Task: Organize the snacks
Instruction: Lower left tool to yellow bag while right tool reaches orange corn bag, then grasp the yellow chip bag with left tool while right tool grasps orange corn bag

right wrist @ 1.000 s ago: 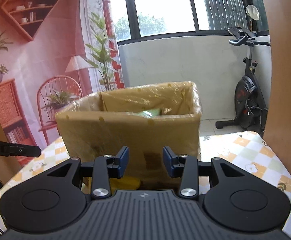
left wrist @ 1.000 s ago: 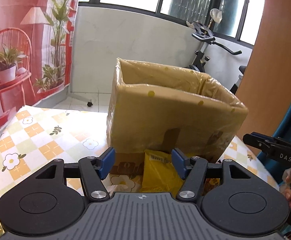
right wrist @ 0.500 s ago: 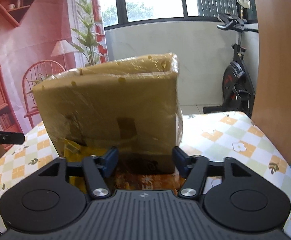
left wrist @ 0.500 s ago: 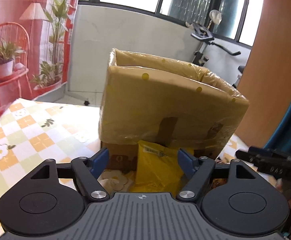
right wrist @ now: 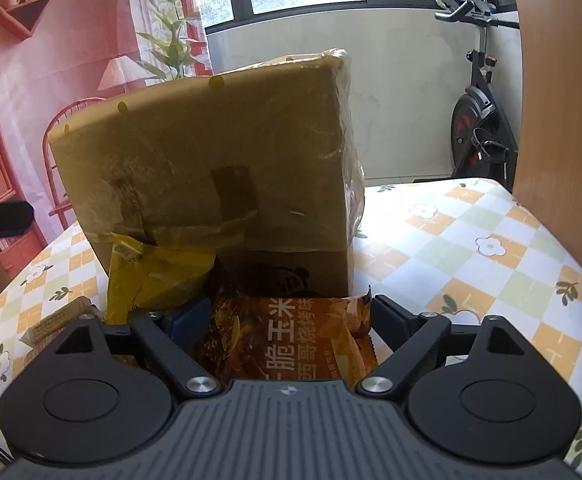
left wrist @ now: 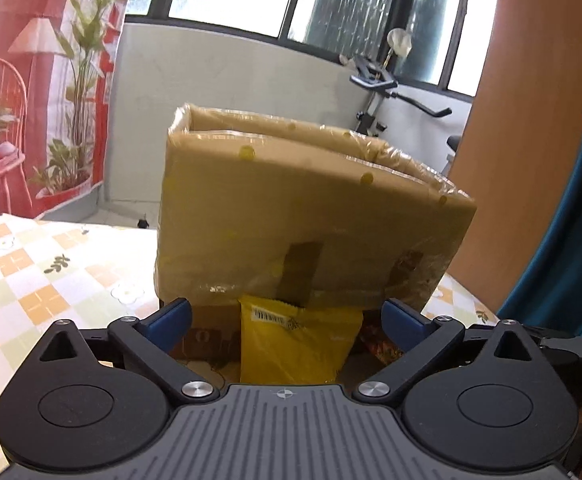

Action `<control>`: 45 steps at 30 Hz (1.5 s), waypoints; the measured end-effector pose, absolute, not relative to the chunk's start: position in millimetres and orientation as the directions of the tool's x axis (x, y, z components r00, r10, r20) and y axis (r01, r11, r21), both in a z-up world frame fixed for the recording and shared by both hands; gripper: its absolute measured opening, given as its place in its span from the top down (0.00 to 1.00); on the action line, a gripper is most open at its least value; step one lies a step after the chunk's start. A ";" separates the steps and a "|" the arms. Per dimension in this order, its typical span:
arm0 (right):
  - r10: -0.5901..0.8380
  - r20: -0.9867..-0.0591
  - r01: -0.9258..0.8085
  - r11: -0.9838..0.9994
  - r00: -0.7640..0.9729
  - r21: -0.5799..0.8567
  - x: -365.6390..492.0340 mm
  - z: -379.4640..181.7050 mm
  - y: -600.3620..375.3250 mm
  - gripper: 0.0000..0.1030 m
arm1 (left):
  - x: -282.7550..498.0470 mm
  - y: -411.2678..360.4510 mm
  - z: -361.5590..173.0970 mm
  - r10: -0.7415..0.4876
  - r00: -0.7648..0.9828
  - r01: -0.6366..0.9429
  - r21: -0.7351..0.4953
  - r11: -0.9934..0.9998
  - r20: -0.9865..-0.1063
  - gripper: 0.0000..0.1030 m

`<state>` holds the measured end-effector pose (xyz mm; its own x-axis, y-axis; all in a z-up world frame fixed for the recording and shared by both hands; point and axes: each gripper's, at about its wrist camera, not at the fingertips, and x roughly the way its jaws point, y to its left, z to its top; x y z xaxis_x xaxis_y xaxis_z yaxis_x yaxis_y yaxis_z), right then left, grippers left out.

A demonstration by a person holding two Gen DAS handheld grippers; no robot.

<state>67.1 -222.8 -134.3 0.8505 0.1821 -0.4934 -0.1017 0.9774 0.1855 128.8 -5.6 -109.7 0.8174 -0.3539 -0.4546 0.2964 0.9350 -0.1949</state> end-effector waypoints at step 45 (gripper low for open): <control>0.244 -0.557 -0.105 0.957 0.794 0.269 89.0 -173.6 -234.0 0.10 | 189.5 -45.7 -173.0 -0.272 0.639 0.298 -0.094 0.950 -0.720 0.14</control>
<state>89.0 -234.0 -173.6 0.7939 0.2436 -0.5572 -0.1047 0.9573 0.2694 189.5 -45.7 -173.0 0.6390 -0.2717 -0.7196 0.2978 0.9500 -0.0943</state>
